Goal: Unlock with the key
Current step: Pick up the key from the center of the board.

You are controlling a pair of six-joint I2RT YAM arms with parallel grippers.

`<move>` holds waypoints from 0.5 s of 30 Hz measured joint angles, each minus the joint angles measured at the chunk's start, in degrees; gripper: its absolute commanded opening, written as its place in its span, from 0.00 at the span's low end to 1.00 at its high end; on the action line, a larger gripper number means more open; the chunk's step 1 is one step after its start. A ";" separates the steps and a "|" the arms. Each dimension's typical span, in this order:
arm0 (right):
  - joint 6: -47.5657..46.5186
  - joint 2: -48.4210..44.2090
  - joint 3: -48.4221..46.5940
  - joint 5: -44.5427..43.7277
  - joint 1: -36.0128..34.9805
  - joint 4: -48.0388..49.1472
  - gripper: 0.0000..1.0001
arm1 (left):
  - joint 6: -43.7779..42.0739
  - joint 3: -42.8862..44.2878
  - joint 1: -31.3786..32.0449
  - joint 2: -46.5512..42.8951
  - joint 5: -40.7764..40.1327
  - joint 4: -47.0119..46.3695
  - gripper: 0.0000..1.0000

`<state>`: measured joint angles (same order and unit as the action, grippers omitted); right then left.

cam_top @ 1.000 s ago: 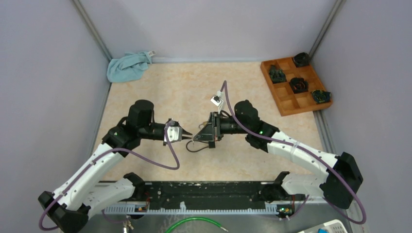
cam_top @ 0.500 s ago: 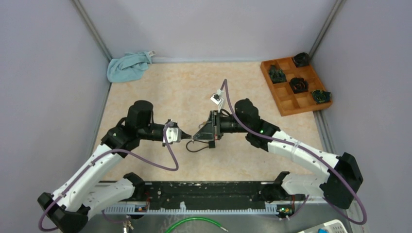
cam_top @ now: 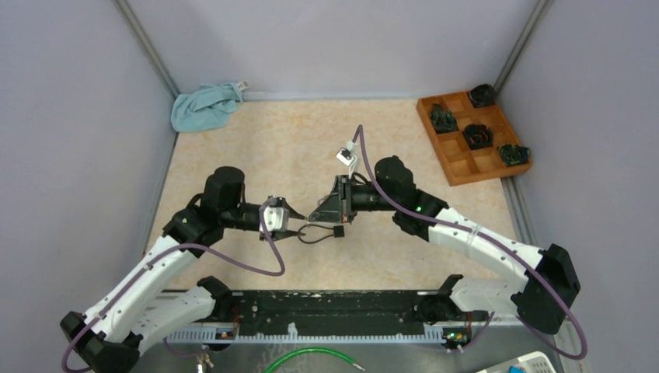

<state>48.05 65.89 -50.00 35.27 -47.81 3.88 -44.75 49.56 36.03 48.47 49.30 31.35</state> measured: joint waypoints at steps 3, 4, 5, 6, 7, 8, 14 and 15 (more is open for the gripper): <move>0.07 0.37 0.00 0.02 0.00 0.17 0.00 | 2.25 -0.31 0.11 0.22 -0.04 -2.23 0.38; 0.09 0.52 0.00 0.02 0.00 0.24 0.00 | 2.71 -0.31 0.22 0.31 -0.07 -3.04 0.36; 0.11 0.63 0.00 0.04 0.00 0.33 0.00 | 3.08 -0.31 0.24 0.42 -0.11 -3.56 0.34; 0.11 0.66 0.00 0.04 0.00 0.35 0.00 | 3.23 -0.31 0.24 0.50 -0.20 -3.89 0.32; 0.11 0.66 0.00 0.04 0.00 0.37 0.00 | 3.26 -0.31 0.24 0.61 -0.24 -4.26 0.30; 0.11 0.68 0.00 0.07 0.00 0.50 0.00 | 3.28 -0.31 0.24 0.66 -0.31 -4.52 0.28; 0.13 0.66 0.00 0.42 0.00 0.76 0.00 | 2.97 -0.31 0.24 0.66 -0.37 -5.22 0.16; 0.11 0.68 0.00 0.44 0.00 0.76 0.00 | 2.78 -0.31 0.24 0.66 -0.42 -5.31 0.15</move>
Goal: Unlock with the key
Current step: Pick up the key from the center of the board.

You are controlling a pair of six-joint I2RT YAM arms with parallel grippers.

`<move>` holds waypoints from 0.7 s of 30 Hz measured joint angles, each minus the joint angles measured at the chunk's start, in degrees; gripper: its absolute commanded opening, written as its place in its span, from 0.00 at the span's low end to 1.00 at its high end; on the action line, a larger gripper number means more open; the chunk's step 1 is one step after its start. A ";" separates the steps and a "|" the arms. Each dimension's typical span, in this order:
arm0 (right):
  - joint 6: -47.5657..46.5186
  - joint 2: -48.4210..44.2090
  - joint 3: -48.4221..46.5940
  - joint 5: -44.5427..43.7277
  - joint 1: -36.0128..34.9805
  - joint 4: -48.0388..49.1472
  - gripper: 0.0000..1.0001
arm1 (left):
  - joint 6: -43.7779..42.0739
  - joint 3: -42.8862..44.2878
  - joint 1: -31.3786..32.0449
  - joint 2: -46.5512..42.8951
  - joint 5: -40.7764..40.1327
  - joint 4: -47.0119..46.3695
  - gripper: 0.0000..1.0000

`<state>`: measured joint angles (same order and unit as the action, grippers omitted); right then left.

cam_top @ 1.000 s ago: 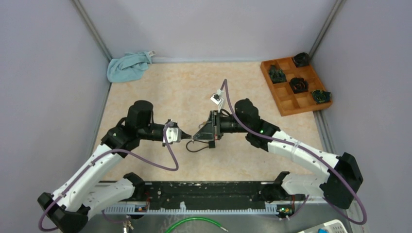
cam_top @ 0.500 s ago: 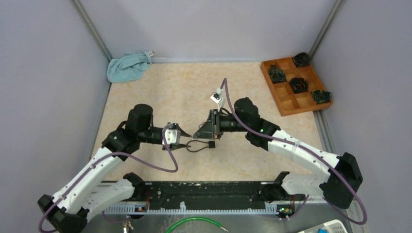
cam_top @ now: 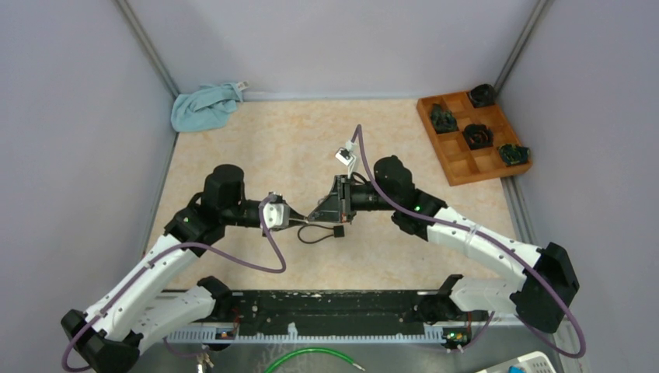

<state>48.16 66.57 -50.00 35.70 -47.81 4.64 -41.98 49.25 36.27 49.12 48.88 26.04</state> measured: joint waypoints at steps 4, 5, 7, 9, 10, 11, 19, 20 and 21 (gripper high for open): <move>0.00 -0.02 0.00 0.00 0.00 -0.04 0.00 | -1.53 0.00 0.00 -0.02 -0.09 0.17 0.12; -0.02 -0.02 0.00 -0.02 0.00 -0.07 0.00 | -1.84 0.00 0.00 0.00 -0.09 0.28 0.11; -0.11 -0.02 0.00 -0.02 0.00 -0.24 0.00 | -2.91 0.00 0.00 -0.02 -0.09 0.79 0.09; -0.17 -0.02 -0.02 -0.04 0.00 -0.72 0.00 | -4.04 0.04 0.02 -0.02 -0.09 1.42 0.07; -0.17 -0.02 -0.02 -0.04 0.00 -1.01 0.00 | -4.37 0.09 0.02 -0.02 -0.13 1.60 0.06; -0.20 -0.02 -0.04 -0.04 0.02 -1.18 0.00 | -4.70 0.15 0.02 -0.02 -0.20 1.84 0.05; -1.40 -0.02 -0.81 -0.11 0.11 -2.73 0.01 | -7.48 0.66 0.02 -0.04 -1.09 2.82 0.00; -1.64 -0.02 -0.83 -0.11 0.11 -2.91 0.03 | -7.91 0.74 0.02 -0.04 -1.25 2.97 0.00; -1.99 -0.02 -1.16 -0.13 0.13 -3.67 0.08 | -8.35 0.76 0.02 -0.04 -1.40 3.17 0.00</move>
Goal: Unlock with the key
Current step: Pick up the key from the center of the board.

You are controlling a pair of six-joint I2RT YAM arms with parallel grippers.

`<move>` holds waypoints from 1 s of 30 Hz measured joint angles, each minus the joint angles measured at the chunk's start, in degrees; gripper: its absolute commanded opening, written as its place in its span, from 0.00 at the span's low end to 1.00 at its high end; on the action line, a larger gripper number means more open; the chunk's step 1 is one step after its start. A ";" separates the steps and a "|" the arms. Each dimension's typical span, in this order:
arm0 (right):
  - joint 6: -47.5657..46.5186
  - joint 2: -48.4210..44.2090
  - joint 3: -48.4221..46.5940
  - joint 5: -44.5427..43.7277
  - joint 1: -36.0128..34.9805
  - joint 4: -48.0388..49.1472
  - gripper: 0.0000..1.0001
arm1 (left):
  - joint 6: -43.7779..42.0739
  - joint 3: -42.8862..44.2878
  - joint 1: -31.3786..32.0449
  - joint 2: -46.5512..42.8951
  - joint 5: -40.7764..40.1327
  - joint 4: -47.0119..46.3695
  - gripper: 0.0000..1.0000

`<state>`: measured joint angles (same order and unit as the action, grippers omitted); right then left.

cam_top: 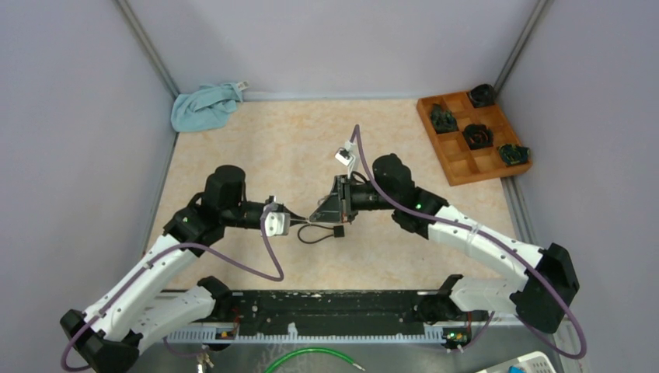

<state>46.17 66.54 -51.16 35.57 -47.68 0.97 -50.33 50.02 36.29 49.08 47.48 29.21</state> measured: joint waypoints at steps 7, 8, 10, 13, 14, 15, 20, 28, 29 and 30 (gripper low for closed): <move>-6.16 0.00 -5.38 -2.03 0.57 -9.66 0.36 | -2.43 0.00 0.11 0.04 -1.90 0.44 0.00; -7.30 0.00 -6.25 -2.78 0.61 -10.97 0.39 | -2.43 0.00 0.11 0.04 -2.03 0.44 0.00; -9.62 0.00 -7.91 -4.39 0.63 -13.49 0.57 | -1.99 0.04 0.11 0.17 -2.25 0.44 0.00; -12.63 0.00 -8.68 -6.12 0.72 -15.26 0.69 | 1.33 0.72 0.11 1.01 -2.73 0.28 0.00; -13.42 -0.02 -8.61 -6.49 0.72 -15.50 0.72 | 3.32 0.98 0.11 1.33 -2.97 0.13 0.00; -14.45 -0.07 -8.41 -7.17 0.72 -15.45 0.74 | 5.31 1.27 0.11 1.73 -3.15 -0.02 0.00; -19.32 -3.96 -3.28 -9.46 0.72 -10.47 0.73 | 12.33 3.65 0.11 4.66 -2.54 1.14 0.00; -23.30 -5.60 -0.50 -5.92 0.70 -2.56 0.60 | 20.79 8.50 0.11 8.70 0.15 3.50 0.00; -23.50 -5.49 -0.50 -5.05 0.68 -1.81 0.57 | 21.24 8.70 0.11 8.79 0.61 3.78 0.00; -23.65 -5.31 -0.50 -4.31 0.68 -1.22 0.54 | 21.70 8.85 0.11 8.87 1.09 4.09 0.00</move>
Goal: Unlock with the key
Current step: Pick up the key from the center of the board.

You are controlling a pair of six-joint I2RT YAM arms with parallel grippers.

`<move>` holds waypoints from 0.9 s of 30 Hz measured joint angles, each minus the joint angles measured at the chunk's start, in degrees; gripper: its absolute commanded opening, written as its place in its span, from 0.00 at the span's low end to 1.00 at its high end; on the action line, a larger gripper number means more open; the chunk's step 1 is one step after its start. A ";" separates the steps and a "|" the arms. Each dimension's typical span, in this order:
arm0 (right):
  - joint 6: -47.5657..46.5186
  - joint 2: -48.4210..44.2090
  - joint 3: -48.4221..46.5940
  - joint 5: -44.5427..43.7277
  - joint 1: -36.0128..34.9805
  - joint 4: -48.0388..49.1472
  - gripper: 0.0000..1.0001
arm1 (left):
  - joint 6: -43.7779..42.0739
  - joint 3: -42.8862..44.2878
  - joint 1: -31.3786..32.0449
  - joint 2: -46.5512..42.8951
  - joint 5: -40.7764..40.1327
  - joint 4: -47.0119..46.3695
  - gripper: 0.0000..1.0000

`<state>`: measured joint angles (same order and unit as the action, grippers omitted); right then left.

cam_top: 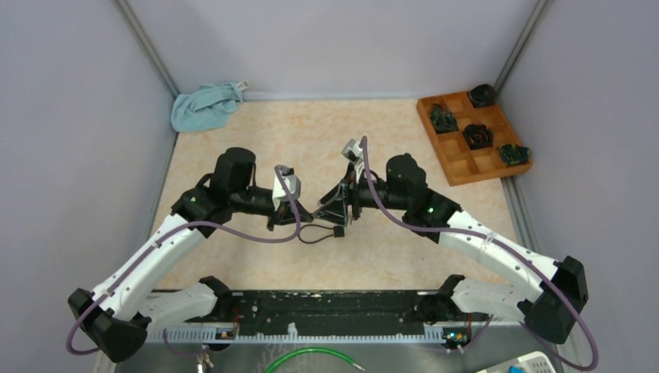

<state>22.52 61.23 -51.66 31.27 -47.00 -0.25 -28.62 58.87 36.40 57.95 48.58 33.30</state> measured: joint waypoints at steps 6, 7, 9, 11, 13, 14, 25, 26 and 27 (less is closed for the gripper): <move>0.02 1.42 0.00 2.56 -0.11 1.64 0.41 | 0.63 1.22 0.00 1.31 1.46 3.08 0.00; 0.07 1.66 0.00 2.89 -0.15 1.79 0.39 | 0.63 1.38 0.00 1.57 1.53 3.37 0.00; 0.13 2.38 0.00 3.41 -0.50 2.43 0.36 | 0.63 1.77 0.00 2.16 1.62 4.35 0.00; 0.15 3.37 0.00 4.02 -1.01 2.47 0.34 | 0.63 2.49 0.00 2.86 1.60 5.42 0.00; 0.15 4.42 0.00 4.46 -1.57 2.21 0.28 | 0.59 3.21 0.00 3.48 1.60 6.54 0.00; 0.13 4.92 0.00 4.61 -1.81 1.88 0.25 | 0.55 3.39 0.00 3.67 1.60 6.78 0.00; -0.28 5.22 0.31 3.34 -2.64 0.66 0.00 | 0.31 6.29 -0.02 6.08 1.36 12.76 0.00; -0.46 5.22 0.31 3.08 -2.82 0.50 0.00 | 0.28 6.47 -0.02 6.32 1.33 13.22 0.00; -0.48 5.22 0.31 2.78 -3.02 0.20 0.00 | 0.28 6.58 -0.02 6.54 1.31 13.57 0.00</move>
<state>22.04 66.46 -51.35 34.04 -50.02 -0.05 -28.34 65.45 36.38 64.49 49.89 46.87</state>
